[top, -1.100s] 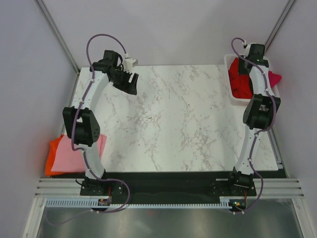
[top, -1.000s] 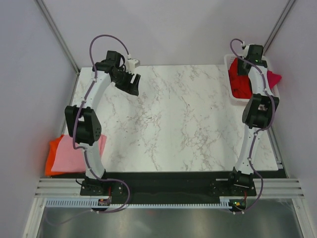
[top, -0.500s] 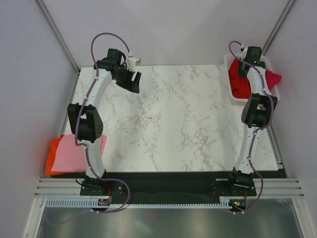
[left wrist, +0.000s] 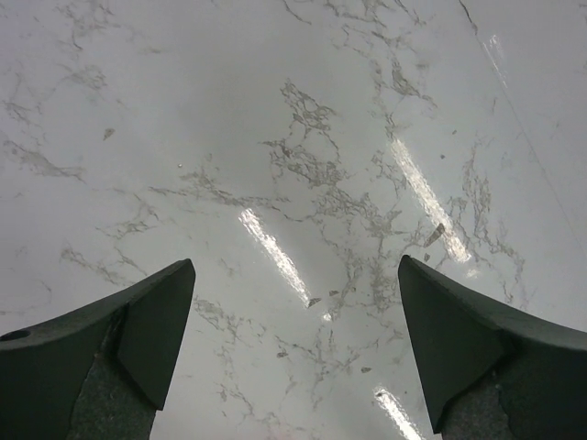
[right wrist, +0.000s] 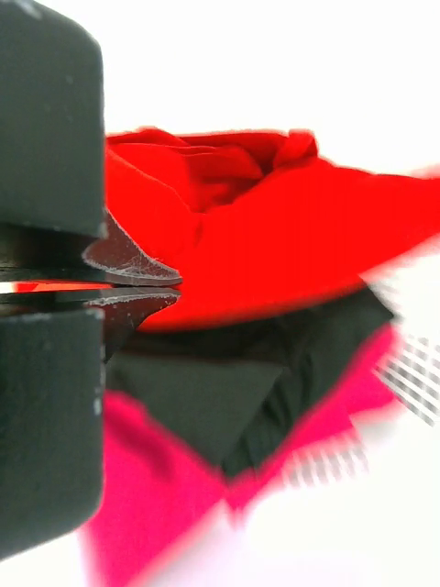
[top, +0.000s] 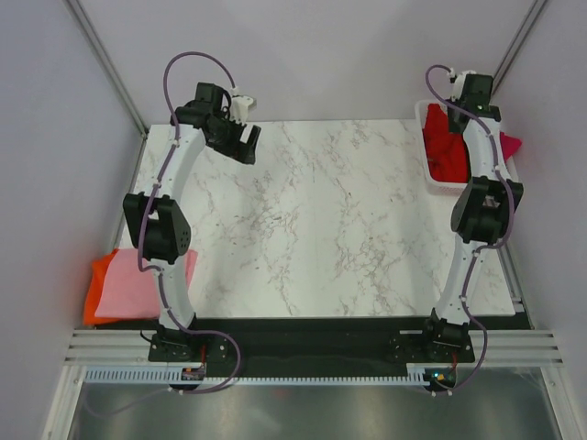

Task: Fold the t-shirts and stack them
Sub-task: Grab the tshirt from the pile, then move the tshirt to the center of the board

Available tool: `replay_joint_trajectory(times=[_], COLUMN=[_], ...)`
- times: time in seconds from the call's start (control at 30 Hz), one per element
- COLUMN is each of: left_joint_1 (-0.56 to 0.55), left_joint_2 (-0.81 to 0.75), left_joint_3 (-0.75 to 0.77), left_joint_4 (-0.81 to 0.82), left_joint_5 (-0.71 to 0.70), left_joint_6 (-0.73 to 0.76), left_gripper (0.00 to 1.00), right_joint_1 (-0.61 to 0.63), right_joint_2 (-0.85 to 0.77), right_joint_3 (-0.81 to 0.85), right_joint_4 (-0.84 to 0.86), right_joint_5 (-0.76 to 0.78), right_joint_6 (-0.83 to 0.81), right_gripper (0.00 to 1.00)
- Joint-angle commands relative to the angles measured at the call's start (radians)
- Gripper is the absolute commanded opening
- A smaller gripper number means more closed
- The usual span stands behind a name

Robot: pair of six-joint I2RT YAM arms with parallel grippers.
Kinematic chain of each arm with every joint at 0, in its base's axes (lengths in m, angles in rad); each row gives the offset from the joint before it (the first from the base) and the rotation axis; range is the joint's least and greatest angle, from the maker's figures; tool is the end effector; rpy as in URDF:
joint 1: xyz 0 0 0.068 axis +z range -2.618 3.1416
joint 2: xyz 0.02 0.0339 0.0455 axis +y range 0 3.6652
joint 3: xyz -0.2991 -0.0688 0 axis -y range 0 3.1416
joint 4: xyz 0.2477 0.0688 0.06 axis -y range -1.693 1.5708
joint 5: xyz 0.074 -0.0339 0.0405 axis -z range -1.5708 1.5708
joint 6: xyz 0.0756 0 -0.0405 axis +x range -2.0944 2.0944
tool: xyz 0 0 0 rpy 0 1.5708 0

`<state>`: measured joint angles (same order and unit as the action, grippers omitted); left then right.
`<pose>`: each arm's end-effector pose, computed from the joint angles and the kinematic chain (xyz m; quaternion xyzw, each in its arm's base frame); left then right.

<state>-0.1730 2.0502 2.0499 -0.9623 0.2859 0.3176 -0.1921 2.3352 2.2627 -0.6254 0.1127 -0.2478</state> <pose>0.4784 -0.1052 0.3186 0.2707 0.9058 -0.1142 0.3054 0.5801 -0.1215 0.2755 -0.0014 0.9051 -0.1419 0.4007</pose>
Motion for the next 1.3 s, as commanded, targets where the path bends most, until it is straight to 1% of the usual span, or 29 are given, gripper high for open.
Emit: replay_joint_trajectory(times=[0.0, 0.03, 0.07, 0.13, 0.2, 0.23, 0.27, 0.33, 0.37, 0.43, 0.47, 0.57, 0.63, 0.73, 0.77, 0.8, 0.83, 0.87, 0.93, 1.0, 1.03, 1.07, 1.1, 1.17, 1.2, 1.27], left_joint_1=[0.003, 0.001, 0.004, 0.003, 0.007, 0.009, 0.015, 0.032, 0.038, 0.059, 0.069, 0.102, 0.116, 0.125, 0.127, 0.128, 0.129, 0.129, 0.129, 0.130, 0.129, 0.129, 0.129, 0.129, 0.129, 0.129], left_joint_2=[-0.071, -0.079, -0.091, -0.105, -0.139, -0.148, -0.162, -0.202, -0.214, -0.255, -0.266, -0.306, -0.326, -0.369, -0.386, -0.395, -0.401, -0.407, -0.429, -0.455, -0.464, -0.472, -0.476, -0.487, -0.489, -0.493], left_joint_3=[0.052, 0.050, 0.047, 0.038, 0.004, -0.008, -0.023, -0.068, -0.082, -0.128, -0.143, -0.200, -0.217, -0.249, -0.263, -0.269, -0.275, -0.281, -0.298, -0.316, -0.323, -0.329, -0.342, -0.362, -0.367, -0.376], left_joint_4=[0.048, 0.048, 0.051, 0.048, 0.048, 0.048, 0.053, 0.056, 0.056, 0.069, 0.076, 0.086, 0.088, 0.096, 0.097, 0.097, 0.096, 0.099, 0.097, 0.093, 0.091, 0.088, 0.082, 0.073, 0.062, 0.051], left_joint_5=[-0.037, -0.036, -0.039, -0.054, -0.057, -0.057, -0.053, -0.025, -0.016, 0.005, 0.012, 0.019, 0.010, -0.017, -0.024, -0.033, -0.039, -0.042, -0.050, -0.054, -0.053, -0.054, -0.060, -0.067, -0.079, -0.080], left_joint_6=[-0.017, -0.017, -0.021, -0.028, -0.038, -0.043, -0.051, -0.052, -0.052, -0.052, -0.060, -0.068, -0.063, -0.054, -0.052, -0.052, -0.052, -0.052, -0.049, -0.040, -0.035, -0.026, -0.020, 0.003, 0.006, 0.008], left_gripper=[1.00, 1.00, 1.00, 1.00, 1.00, 1.00, 1.00, 1.00, 1.00, 0.98, 0.96, 0.95, 0.94, 0.94, 0.94, 0.94, 0.94, 0.94, 0.94, 0.94, 0.94, 0.94, 0.94, 0.94, 0.93, 0.92], right_joint_1=[0.048, 0.062, 0.095, 0.138, 0.225, 0.256, 0.323, 0.388, 0.457, 0.523, 0.581, 0.657, 0.668, 0.668, 0.665, 0.663, 0.665, 0.662, 0.658, 0.658, 0.658, 0.657, 0.658, 0.668, 0.674, 0.709], right_joint_2=[-0.287, -0.327, -0.414, -0.491, -0.587, -0.618, -0.678, -0.730, -0.773, -0.801, -0.819, -0.833, -0.832, -0.818, -0.815, -0.807, -0.797, -0.766, -0.741, -0.767, -0.781, -0.806, -0.810, -0.810, -0.806, -0.781], right_joint_3=[-0.020, -0.050, -0.115, -0.170, -0.225, -0.242, -0.279, -0.314, -0.333, -0.333, -0.321, -0.289, -0.284, -0.342, -0.429, -0.484, -0.540, -0.628, -0.676, -0.724, -0.736, -0.750, -0.755, -0.785, -0.804, -0.862], right_joint_4=[0.076, 0.099, 0.119, 0.161, 0.156, 0.148, 0.139, 0.133, 0.130, 0.112, 0.105, 0.087, 0.085, 0.092, 0.105, 0.108, 0.112, 0.115, 0.098, 0.096, 0.095, 0.063, 0.035, -0.049, -0.074, -0.129], right_joint_5=[0.015, 0.016, 0.019, 0.018, 0.010, 0.008, 0.007, 0.002, 0.004, 0.018, 0.021, 0.019, 0.001, -0.013, -0.019, -0.015, 0.001, 0.042, 0.050, -0.016, -0.054, -0.108, -0.222, -0.345, -0.434, -0.476], right_joint_6=[-0.106, -0.129, -0.160, -0.247, -0.290, -0.339, -0.363, -0.406, -0.436, -0.455, -0.459, -0.435, -0.409, -0.355, -0.343, -0.317, -0.300, -0.276, -0.234, -0.225, -0.208, -0.197, -0.189, -0.179, -0.185, -0.226], right_gripper=[0.00, 0.00, 0.00, 0.00, 0.00, 0.00, 0.00, 0.00, 0.00, 0.00, 0.00, 0.00, 0.00, 0.00, 0.08, 0.26, 0.49, 0.52, 0.54, 0.56, 0.58, 0.59, 0.59, 0.57, 0.56, 0.55])
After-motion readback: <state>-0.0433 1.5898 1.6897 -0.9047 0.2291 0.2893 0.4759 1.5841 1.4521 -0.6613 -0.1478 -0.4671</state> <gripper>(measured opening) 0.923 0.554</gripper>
